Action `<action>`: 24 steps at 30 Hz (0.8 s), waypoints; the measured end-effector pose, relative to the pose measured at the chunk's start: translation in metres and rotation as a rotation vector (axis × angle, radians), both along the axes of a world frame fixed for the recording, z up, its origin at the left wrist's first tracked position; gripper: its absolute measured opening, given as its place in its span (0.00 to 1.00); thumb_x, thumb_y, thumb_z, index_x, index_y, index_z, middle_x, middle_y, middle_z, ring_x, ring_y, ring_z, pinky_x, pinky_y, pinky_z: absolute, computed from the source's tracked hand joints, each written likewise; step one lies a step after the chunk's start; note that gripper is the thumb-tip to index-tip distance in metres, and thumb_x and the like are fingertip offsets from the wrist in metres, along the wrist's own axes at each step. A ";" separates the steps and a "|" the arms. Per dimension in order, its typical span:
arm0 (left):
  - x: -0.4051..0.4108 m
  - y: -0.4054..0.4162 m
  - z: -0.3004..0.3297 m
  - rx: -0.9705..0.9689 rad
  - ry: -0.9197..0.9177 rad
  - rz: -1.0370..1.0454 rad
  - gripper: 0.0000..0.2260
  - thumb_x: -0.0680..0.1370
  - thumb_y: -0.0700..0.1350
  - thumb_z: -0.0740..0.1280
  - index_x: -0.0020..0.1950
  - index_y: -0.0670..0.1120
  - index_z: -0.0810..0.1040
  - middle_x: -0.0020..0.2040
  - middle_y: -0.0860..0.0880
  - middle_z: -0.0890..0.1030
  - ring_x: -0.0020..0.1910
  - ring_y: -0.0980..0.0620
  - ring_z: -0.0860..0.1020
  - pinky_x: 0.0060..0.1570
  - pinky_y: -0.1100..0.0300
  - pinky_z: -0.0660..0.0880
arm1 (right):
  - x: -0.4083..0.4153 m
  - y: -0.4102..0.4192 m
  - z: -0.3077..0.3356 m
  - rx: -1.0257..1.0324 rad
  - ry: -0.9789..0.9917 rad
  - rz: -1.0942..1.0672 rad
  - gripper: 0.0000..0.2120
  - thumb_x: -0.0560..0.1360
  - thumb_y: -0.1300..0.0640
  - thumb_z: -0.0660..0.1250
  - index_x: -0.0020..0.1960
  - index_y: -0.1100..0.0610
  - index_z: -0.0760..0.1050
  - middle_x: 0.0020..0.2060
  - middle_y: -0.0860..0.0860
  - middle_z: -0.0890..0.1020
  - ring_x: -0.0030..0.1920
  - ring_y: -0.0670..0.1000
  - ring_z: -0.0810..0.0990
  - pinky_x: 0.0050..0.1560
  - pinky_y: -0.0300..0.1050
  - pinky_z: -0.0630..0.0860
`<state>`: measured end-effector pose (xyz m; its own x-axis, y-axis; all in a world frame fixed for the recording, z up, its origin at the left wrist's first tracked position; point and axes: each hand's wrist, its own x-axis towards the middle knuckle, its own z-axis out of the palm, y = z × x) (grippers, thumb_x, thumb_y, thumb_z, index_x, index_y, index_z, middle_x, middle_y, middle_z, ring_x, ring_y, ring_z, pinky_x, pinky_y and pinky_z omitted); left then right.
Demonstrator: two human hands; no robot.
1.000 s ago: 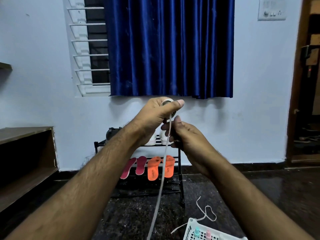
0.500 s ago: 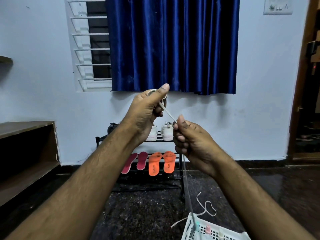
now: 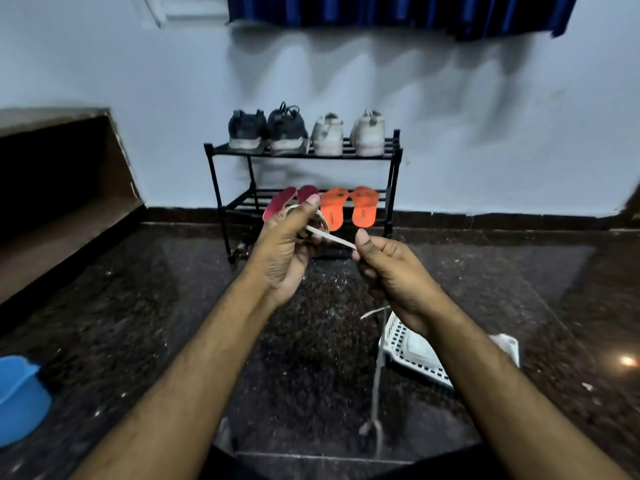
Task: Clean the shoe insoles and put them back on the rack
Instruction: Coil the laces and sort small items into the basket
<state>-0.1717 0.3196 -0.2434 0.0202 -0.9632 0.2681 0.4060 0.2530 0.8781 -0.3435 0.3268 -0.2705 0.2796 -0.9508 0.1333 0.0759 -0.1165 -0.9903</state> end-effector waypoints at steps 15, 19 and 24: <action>0.001 -0.046 -0.192 0.391 -0.186 0.120 0.14 0.80 0.44 0.70 0.35 0.48 0.71 0.31 0.50 0.68 0.28 0.57 0.65 0.32 0.63 0.69 | 0.005 -0.033 -0.191 -0.056 0.269 -0.080 0.17 0.81 0.50 0.63 0.35 0.56 0.76 0.26 0.45 0.67 0.30 0.43 0.63 0.30 0.39 0.58; -0.003 -0.057 -0.197 0.402 -0.180 0.129 0.17 0.81 0.52 0.68 0.35 0.49 0.70 0.30 0.52 0.68 0.29 0.56 0.65 0.35 0.62 0.69 | -0.005 -0.053 -0.203 -0.085 0.378 -0.003 0.19 0.80 0.47 0.65 0.35 0.56 0.74 0.27 0.45 0.67 0.30 0.45 0.64 0.31 0.41 0.60; 0.003 -0.060 -0.200 0.349 -0.481 0.269 0.24 0.82 0.60 0.61 0.39 0.43 0.79 0.31 0.58 0.77 0.36 0.58 0.73 0.46 0.58 0.68 | -0.026 -0.065 -0.213 -0.044 0.654 0.175 0.21 0.79 0.41 0.63 0.36 0.56 0.76 0.25 0.44 0.67 0.28 0.43 0.65 0.31 0.44 0.63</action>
